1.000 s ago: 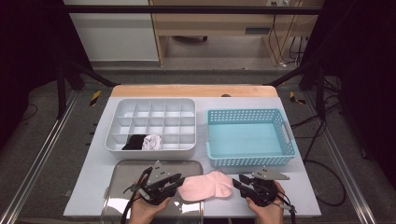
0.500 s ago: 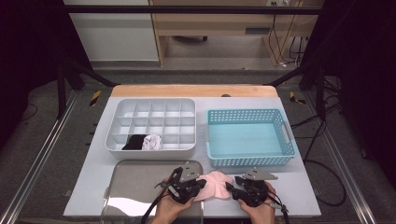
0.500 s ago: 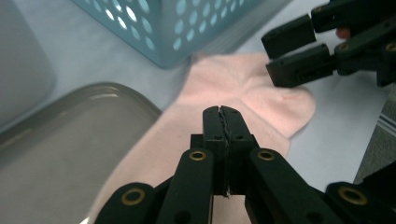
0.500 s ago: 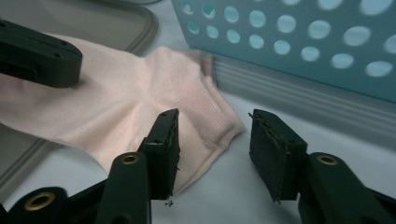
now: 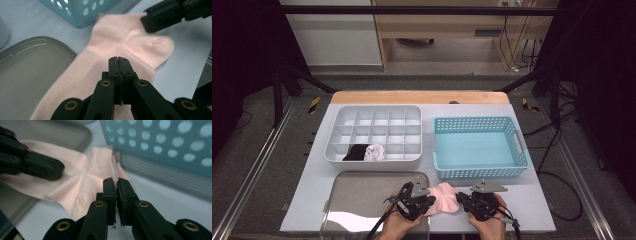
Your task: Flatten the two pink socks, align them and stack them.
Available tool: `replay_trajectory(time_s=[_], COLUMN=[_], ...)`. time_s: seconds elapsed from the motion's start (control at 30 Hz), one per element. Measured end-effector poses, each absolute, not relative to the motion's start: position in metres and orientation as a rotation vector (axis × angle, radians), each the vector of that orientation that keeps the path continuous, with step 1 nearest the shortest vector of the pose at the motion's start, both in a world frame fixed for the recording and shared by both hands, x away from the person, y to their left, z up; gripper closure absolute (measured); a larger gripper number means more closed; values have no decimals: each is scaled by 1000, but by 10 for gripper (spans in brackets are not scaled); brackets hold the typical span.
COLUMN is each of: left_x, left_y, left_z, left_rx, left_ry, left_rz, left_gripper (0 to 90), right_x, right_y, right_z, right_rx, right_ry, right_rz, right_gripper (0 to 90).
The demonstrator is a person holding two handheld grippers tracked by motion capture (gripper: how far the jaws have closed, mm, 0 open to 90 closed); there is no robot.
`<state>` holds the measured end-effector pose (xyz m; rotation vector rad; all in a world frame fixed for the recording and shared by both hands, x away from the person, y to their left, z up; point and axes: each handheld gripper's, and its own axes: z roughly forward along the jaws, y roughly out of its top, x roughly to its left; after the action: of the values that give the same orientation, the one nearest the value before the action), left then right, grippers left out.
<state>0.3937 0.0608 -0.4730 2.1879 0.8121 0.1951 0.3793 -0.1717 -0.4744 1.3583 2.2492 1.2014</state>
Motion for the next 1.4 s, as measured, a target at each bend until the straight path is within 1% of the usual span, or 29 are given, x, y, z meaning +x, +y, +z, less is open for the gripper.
replay_trajectory(time_s=[0.2, 0.3, 0.4, 0.53, 0.63, 0.67, 0.7, 0.73, 0.83, 0.9, 1.0, 1.07, 1.13, 1.17, 1.23, 1.4], left_x=[395, 395, 395, 395, 394, 392, 391, 389, 385, 385, 385, 385, 385, 385, 386, 390], left_y=[60, 65, 79, 107, 123, 129, 133, 137, 147, 152, 152, 148, 140, 136, 127, 104], left_z=[-472, -467, -455, -444, -443, -444, -445, -447, -451, -451, -446, -442, -438, -437, -437, -443], left_rx=[2191, 2165, 2121, 2078, 2068, 2065, 2067, 2061, 2044, 2034, 2015, 2013, 2017, 2020, 2030, 2072], left_ry=[824, 828, 833, 880, 911, 920, 929, 939, 954, 957, 954, 936, 914, 904, 885, 854], left_rz=[182, 176, 194, 234, 253, 255, 254, 249, 239, 246, 250, 252, 250, 249, 244, 216], left_gripper=[890, 871, 855, 840, 816, 807, 798, 787, 765, 761, 775, 788, 795, 796, 799, 812], right_x=[373, 371, 371, 374, 379, 380, 381, 383, 387, 389, 388, 385, 382, 382, 382, 384], right_y=[-169, -165, -164, -167, -171, -172, -173, -174, -176, -176, -174, -171, -170, -169, -169, -174], right_z=[-455, -451, -449, -453, -464, -467, -469, -471, -477, -482, -487, -488, -488, -489, -487, -479], right_rx=[1264, 1228, 1220, 1271, 1292, 1300, 1296, 1306, 1306, 1317, 1307, 1289, 1292, 1306, 1330, 1362], right_ry=[2237, 2256, 2264, 2266, 2283, 2281, 2269, 2259, 2236, 2251, 2265, 2250, 2243, 2241, 2245, 2229], right_rz=[1347, 1361, 1357, 1305, 1243, 1230, 1223, 1216, 1207, 1185, 1162, 1138, 1135, 1146, 1149, 1214], right_gripper=[858, 857, 858, 851, 816, 778, 719, 684, 615, 619, 651, 694, 787, 801, 818, 824])
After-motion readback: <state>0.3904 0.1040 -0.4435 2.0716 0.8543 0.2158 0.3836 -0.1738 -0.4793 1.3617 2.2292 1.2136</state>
